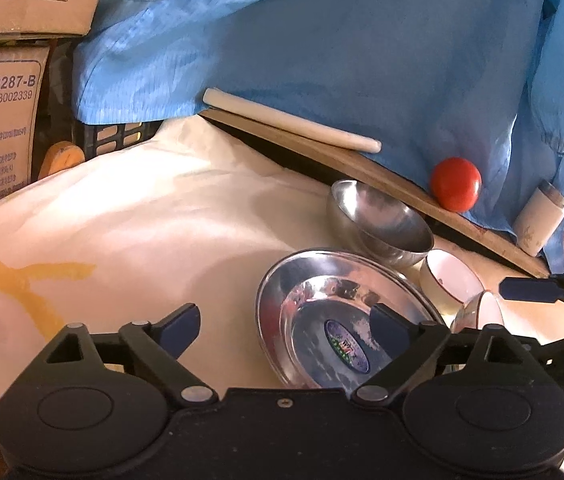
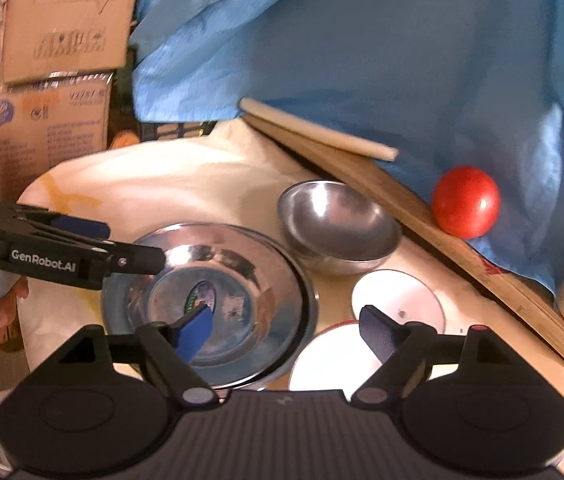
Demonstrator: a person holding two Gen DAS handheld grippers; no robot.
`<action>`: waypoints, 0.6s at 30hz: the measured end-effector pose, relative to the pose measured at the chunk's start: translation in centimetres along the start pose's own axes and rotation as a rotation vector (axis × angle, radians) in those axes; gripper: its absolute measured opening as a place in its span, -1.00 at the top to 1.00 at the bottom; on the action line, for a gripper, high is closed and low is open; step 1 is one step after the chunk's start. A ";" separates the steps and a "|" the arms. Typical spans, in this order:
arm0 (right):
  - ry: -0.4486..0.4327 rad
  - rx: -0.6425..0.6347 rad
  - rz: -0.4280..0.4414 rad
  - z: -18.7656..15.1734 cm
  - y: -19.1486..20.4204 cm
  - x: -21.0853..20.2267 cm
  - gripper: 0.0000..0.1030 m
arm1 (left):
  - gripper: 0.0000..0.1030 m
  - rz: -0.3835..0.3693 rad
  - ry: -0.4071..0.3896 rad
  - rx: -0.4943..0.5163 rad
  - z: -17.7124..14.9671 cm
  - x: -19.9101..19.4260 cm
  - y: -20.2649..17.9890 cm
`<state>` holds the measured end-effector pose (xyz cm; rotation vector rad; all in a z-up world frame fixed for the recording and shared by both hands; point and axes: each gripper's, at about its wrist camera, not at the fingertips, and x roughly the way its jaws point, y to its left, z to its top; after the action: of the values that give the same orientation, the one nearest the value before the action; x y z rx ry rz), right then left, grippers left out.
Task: Organize plates and bowls
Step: 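Open both tools to release the labeled plate, then move both tools to the stainless bowl and close them on its rim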
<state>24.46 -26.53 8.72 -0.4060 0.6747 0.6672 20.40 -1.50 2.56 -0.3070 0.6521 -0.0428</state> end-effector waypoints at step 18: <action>-0.073 0.205 -0.009 -0.4 -6.0 2.0 -0.96 | -0.98 0.029 -0.028 0.052 3.6 3.0 -0.9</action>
<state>29.55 -30.21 7.81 -0.1946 0.6646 0.5946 24.98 -1.84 3.75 -0.2479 0.6268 -0.0280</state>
